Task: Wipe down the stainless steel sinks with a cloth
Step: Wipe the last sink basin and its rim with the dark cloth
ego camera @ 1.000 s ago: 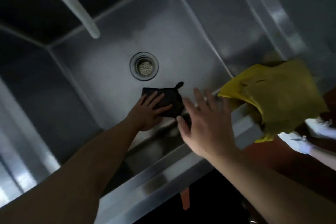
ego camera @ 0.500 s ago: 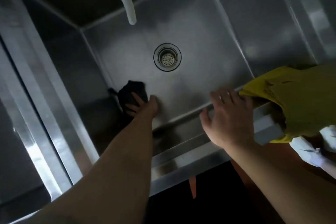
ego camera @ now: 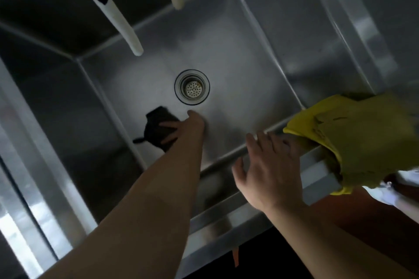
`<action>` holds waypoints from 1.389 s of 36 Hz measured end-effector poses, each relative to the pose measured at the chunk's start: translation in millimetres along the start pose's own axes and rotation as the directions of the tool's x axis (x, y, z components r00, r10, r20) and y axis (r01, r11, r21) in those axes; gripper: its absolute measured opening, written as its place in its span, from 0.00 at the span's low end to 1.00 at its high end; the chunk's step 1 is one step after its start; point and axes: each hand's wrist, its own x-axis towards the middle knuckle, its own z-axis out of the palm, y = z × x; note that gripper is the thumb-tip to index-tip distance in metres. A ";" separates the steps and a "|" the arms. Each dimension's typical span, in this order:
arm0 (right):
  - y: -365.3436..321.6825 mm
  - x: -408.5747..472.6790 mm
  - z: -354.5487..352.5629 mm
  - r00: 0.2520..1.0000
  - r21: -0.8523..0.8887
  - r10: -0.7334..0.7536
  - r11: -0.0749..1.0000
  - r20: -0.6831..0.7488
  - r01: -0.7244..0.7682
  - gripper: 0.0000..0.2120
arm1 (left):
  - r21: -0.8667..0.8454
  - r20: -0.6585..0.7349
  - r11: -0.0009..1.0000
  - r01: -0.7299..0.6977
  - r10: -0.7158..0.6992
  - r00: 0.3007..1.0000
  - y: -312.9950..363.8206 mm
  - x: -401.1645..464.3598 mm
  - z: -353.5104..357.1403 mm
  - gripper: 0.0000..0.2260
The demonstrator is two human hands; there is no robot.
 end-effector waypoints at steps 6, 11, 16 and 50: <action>0.5 -0.6 1.8 1.000 0.043 0.010 0.999 -0.012 -0.010 0.26 | 0.179 0.050 0.958 -0.223 0.217 0.975 60.4 4.7 -2.3 0.44; 1.5 0.2 7.1 0.999 0.068 0.015 0.998 -0.044 -0.011 0.27 | 0.403 0.116 0.759 -0.510 0.511 0.852 82.7 15.9 -5.8 0.40; 2.2 -0.2 9.2 0.999 0.068 0.019 0.998 -0.044 -0.016 0.28 | 0.577 0.347 0.373 -0.726 0.693 0.632 71.1 14.9 -2.2 0.40; 1.9 -1.9 9.9 0.985 -0.022 -0.035 0.999 -0.167 0.031 0.26 | 0.102 0.724 0.693 -0.713 0.440 0.531 -0.6 -25.3 -87.2 0.23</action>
